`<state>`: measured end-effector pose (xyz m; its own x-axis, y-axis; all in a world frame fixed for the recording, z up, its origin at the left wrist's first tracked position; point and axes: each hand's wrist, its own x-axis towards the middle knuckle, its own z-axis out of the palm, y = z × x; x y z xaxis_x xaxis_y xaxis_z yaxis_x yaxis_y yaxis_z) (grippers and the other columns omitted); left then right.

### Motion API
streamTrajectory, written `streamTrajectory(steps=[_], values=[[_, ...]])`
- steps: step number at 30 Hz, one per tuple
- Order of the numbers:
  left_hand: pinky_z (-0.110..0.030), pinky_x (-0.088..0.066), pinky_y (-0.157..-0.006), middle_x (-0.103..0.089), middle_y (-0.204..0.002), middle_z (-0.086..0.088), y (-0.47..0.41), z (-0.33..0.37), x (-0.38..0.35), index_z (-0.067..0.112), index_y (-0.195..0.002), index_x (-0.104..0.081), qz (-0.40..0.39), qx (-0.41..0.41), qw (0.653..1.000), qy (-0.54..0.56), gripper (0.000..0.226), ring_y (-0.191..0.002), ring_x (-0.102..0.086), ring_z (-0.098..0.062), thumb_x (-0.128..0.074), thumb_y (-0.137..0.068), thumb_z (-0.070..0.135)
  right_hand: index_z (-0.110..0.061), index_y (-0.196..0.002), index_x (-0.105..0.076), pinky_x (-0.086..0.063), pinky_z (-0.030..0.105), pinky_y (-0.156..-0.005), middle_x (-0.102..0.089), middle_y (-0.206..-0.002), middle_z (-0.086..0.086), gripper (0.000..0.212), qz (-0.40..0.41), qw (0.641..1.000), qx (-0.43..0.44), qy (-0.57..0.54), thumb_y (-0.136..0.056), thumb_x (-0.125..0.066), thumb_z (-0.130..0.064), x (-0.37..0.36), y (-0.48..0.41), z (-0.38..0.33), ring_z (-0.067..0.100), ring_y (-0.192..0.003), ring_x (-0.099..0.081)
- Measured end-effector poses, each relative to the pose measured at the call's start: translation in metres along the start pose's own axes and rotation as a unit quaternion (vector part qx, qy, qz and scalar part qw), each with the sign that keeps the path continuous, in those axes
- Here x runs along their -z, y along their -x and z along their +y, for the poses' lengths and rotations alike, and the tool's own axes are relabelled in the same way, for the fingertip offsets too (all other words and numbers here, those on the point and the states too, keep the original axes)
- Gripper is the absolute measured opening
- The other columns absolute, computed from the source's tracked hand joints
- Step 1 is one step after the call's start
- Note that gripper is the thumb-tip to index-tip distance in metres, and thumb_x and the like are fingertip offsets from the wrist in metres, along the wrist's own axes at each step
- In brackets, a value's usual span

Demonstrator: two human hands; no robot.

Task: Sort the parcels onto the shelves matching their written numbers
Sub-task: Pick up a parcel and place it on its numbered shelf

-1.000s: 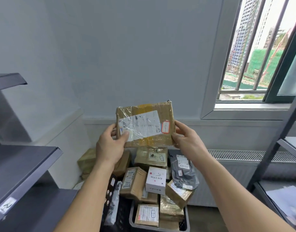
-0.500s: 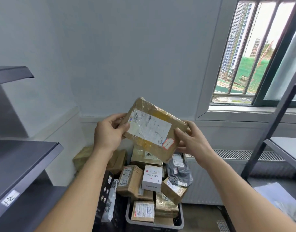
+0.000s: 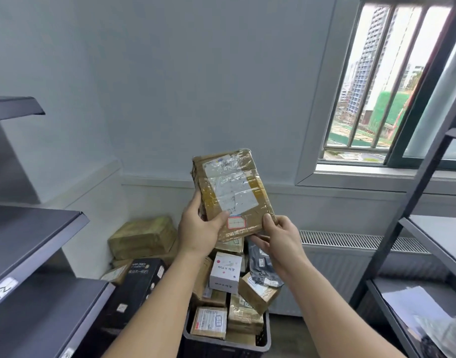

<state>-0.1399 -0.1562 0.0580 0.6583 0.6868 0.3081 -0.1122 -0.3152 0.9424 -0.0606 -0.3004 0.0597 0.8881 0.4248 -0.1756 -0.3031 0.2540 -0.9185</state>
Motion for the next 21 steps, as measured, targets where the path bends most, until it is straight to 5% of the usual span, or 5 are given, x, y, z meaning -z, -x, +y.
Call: streamTrajectory(steps=[2, 5, 9, 13, 21], values=[[-0.029, -0.059, -0.08, -0.069, -0.11, 0.018, 0.012, 0.0, -0.007, 0.061, -0.114, -0.052, -0.002, 0.016, 1.0, -0.013, 0.055, -0.096, -0.067, 0.003, -0.08, -0.083, 0.025, 0.0, -0.113, -0.053, -0.062, 0.033, -0.075, -0.07, -0.108, 0.019, 0.02, -0.009, 1.0, -0.012, -0.02, -0.105, -0.049, -0.018, 0.006, 0.003, -0.001, 0.03, -0.094, -0.074], [-0.023, -0.057, -0.085, -0.07, -0.107, 0.021, 0.03, 0.0, -0.017, 0.043, -0.123, -0.056, -0.001, 0.031, 0.999, -0.019, 0.053, -0.096, -0.064, 0.012, -0.08, -0.083, 0.019, -0.004, -0.11, -0.053, -0.062, 0.036, -0.079, -0.071, -0.107, 0.015, 0.019, -0.029, 0.999, -0.012, 0.019, -0.106, -0.049, -0.022, 0.017, 0.006, -0.002, 0.025, -0.093, -0.075], [-0.04, -0.056, -0.095, -0.07, -0.115, 0.014, 0.051, 0.003, -0.028, 0.028, -0.13, -0.055, 0.05, 0.055, 0.997, -0.012, 0.058, -0.106, -0.066, -0.002, -0.08, -0.082, 0.008, -0.019, -0.099, -0.055, -0.057, 0.048, -0.081, -0.069, -0.098, 0.008, 0.017, -0.072, 0.93, 0.096, 0.348, -0.104, -0.05, -0.034, 0.042, 0.014, -0.008, 0.03, -0.091, -0.067], [-0.036, -0.054, -0.097, -0.067, -0.118, 0.016, 0.084, 0.012, -0.035, 0.027, -0.136, -0.052, 0.087, 0.062, 0.993, -0.054, 0.062, -0.108, -0.064, 0.002, -0.079, -0.082, 0.01, -0.022, -0.114, -0.055, -0.053, 0.035, -0.079, -0.067, -0.103, -0.006, 0.013, -0.124, 0.918, 0.098, 0.365, -0.105, -0.05, -0.03, 0.063, 0.022, -0.013, 0.015, -0.096, -0.065], [-0.041, -0.055, -0.096, -0.066, -0.119, 0.021, 0.161, 0.02, -0.021, 0.057, -0.125, -0.05, 0.172, 0.103, 0.974, -0.106, 0.068, -0.109, -0.064, -0.004, -0.078, -0.083, 0.011, -0.048, -0.152, -0.021, -0.045, 0.004, -0.066, -0.063, -0.123, -0.024, 0.069, -0.28, 0.881, 0.102, 0.369, -0.102, -0.055, -0.014, 0.076, 0.053, 0.011, -0.008, -0.097, -0.062]])
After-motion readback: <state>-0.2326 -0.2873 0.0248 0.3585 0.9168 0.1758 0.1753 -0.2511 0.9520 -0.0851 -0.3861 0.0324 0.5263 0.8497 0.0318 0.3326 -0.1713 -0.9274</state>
